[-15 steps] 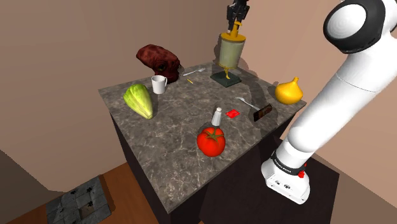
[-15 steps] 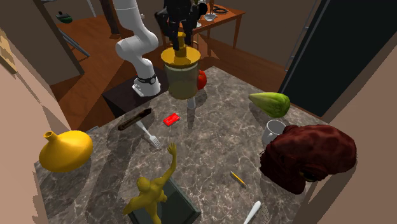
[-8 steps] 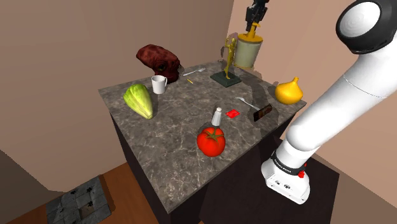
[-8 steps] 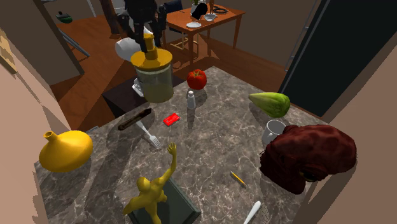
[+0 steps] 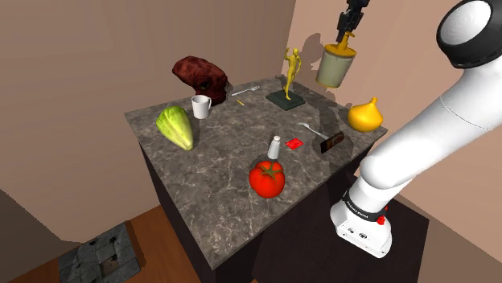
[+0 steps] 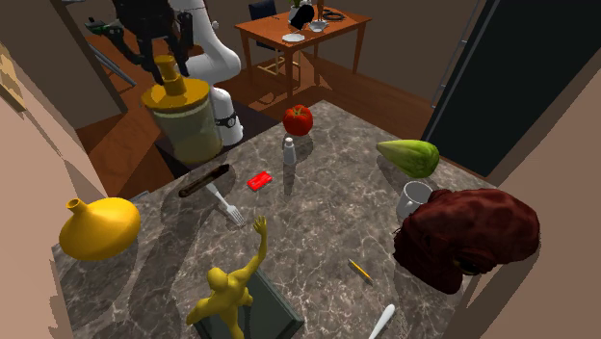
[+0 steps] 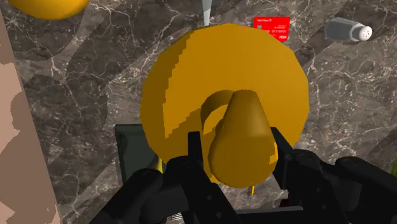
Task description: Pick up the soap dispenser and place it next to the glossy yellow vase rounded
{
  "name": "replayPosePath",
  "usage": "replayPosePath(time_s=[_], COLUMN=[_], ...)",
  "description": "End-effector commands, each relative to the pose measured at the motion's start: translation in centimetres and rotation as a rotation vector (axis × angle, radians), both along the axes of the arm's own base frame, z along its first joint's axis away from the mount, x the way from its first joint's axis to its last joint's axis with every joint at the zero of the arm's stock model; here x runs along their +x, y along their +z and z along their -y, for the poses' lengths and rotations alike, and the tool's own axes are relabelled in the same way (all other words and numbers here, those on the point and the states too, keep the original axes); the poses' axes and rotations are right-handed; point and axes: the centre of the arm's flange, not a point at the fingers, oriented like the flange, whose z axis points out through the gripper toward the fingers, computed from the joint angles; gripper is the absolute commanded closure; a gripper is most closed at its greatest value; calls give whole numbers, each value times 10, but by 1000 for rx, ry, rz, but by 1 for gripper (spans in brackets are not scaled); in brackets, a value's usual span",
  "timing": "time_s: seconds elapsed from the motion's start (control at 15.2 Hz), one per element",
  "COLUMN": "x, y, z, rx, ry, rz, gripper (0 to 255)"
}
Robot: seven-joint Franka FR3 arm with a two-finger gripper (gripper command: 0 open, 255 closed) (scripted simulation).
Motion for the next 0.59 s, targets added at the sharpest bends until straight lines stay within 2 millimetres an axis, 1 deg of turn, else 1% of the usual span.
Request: replayPosePath(time_s=[0.0,0.4,0.46,0.53], x=[-15,-66,-73,-73], y=[-1,0,0,-5], z=[22,82,90,90], rx=[0,0,0,0], ry=[2,2,2,2], rz=[0,0,0,0], gripper=[255,255,255,255])
